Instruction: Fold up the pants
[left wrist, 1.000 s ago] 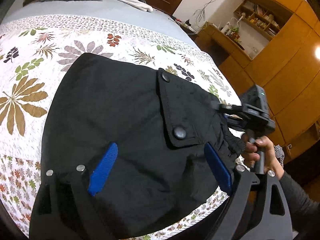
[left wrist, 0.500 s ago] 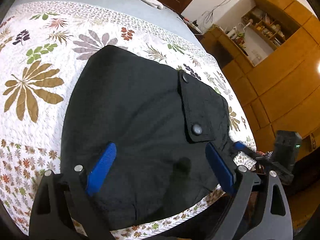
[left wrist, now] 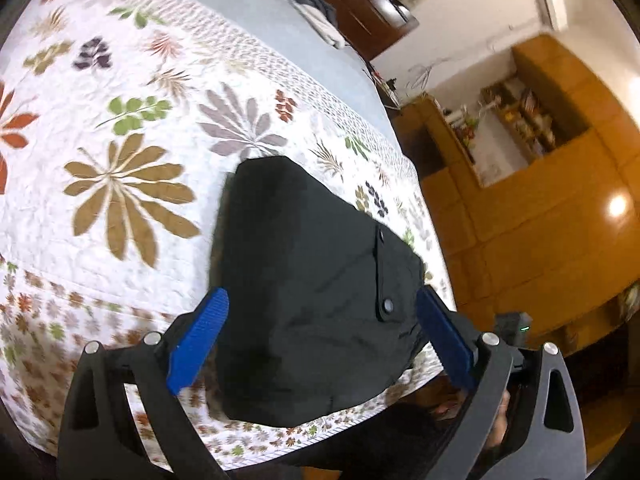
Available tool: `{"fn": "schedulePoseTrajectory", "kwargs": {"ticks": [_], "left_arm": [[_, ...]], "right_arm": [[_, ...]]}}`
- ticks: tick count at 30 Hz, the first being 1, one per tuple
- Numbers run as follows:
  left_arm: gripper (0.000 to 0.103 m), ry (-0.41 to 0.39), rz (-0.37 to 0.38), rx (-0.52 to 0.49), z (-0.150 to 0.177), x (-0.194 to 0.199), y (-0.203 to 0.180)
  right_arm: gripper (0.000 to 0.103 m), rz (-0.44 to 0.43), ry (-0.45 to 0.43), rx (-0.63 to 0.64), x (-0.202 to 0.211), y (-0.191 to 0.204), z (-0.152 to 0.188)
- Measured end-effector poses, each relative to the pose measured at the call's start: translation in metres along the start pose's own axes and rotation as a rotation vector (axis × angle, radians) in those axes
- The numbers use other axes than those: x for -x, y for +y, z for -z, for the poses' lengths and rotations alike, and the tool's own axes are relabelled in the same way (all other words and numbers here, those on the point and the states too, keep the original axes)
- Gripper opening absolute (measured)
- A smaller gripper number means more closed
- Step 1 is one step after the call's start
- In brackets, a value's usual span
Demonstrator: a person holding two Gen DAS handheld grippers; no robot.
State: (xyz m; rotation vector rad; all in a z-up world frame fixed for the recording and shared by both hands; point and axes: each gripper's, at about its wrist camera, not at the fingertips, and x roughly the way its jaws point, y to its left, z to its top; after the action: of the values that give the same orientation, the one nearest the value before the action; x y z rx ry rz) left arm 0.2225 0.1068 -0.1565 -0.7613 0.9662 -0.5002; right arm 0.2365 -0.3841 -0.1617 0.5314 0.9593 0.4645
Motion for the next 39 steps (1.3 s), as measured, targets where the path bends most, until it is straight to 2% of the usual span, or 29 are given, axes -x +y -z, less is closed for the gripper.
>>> {"fn": "schedulePoseTrajectory", "kwargs": {"ticks": [1, 3, 7, 14, 23, 26, 30, 34, 39], "left_arm": [[0.094, 0.016, 0.02, 0.021, -0.005, 0.001, 0.008], [0.094, 0.064, 0.052, 0.058, -0.017, 0.0, 0.025], [0.095, 0.162, 0.114, 0.102, -0.03, -0.019, 0.048], [0.097, 0.28, 0.123, 0.101, -0.038, -0.07, 0.069], [0.099, 0.379, 0.192, 0.065, -0.039, -0.118, 0.068], [0.099, 0.407, 0.191, 0.063, -0.037, -0.136, 0.066], [0.099, 0.405, 0.193, 0.069, -0.035, -0.145, 0.063], [0.099, 0.387, 0.209, 0.098, -0.032, -0.137, 0.067], [0.099, 0.394, 0.186, 0.079, -0.028, -0.142, 0.058]], "right_arm": [[0.083, -0.023, 0.007, -0.021, -0.001, -0.005, -0.002], [0.093, -0.068, 0.042, -0.081, -0.008, -0.018, -0.009], [0.094, -0.168, 0.115, -0.216, -0.026, -0.05, -0.017], [0.098, -0.245, 0.153, -0.366, -0.042, -0.092, -0.02], [0.1, -0.24, 0.192, -0.355, -0.055, -0.098, -0.026], [0.1, -0.245, 0.2, -0.337, -0.063, -0.093, -0.032], [0.1, -0.237, 0.238, -0.303, -0.077, -0.087, -0.034], [0.1, -0.275, 0.285, -0.282, -0.093, -0.076, -0.036], [0.1, -0.302, 0.368, -0.217, -0.118, -0.057, -0.035]]}}
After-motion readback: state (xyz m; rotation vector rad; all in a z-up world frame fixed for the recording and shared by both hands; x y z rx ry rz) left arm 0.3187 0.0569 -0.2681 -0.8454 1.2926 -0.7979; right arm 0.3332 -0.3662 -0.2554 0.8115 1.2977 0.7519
